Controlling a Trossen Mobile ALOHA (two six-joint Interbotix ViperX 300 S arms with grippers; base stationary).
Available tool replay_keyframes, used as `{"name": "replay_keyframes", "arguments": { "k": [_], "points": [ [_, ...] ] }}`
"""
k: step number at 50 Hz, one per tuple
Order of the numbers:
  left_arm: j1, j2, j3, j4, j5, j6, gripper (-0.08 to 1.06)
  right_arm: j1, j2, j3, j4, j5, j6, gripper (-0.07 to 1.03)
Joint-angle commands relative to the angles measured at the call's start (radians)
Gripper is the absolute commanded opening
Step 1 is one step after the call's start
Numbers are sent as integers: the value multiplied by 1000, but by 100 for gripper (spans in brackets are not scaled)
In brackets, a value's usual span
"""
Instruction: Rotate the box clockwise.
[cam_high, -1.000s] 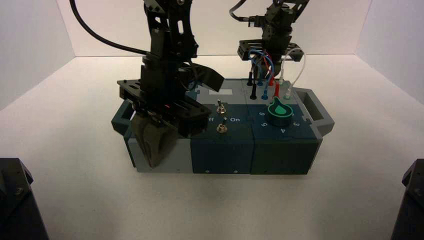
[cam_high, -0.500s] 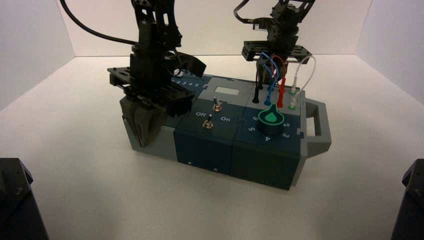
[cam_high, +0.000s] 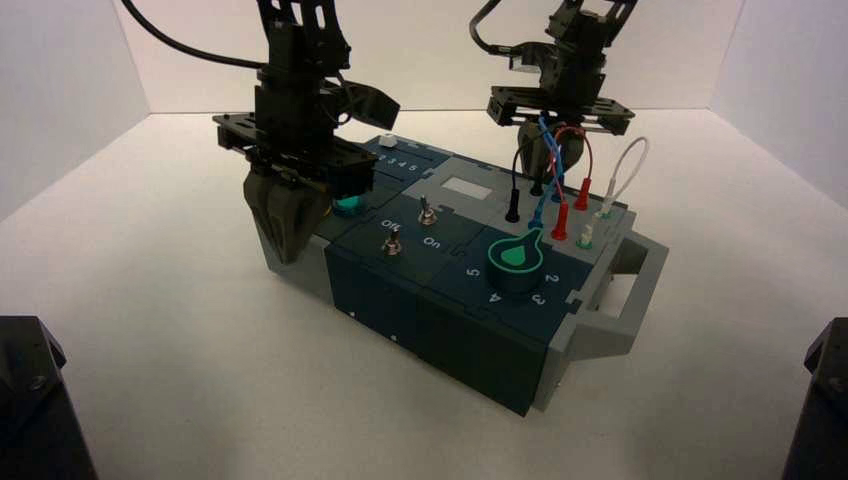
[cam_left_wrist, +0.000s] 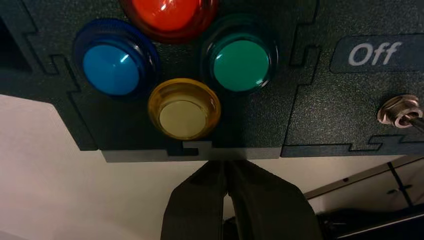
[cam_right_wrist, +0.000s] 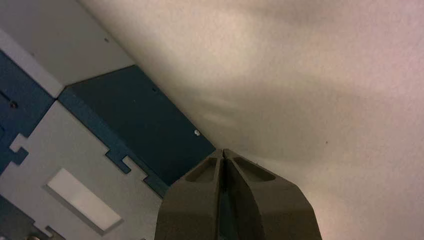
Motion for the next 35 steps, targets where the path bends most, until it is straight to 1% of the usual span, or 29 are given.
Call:
{"name": "replay_keyframes", "arguments": {
  "k": [1,12,22,24,35],
  "points": [
    [21,-25,-69,8,-29,5,-3,75,-31,34,32,25,2,-2],
    [46,-15,-101,8,-31,26,-3,97,-67,74,58,31,3,-2],
    [57,6,-135,15,-37,40,-3,127,-114,106,89,34,5,-2],
    [57,14,-140,20,-41,41,-3,130,-120,110,92,34,3,-2],
    [58,37,-155,28,-54,41,-3,146,-149,138,109,34,5,-2]
  ]
}}
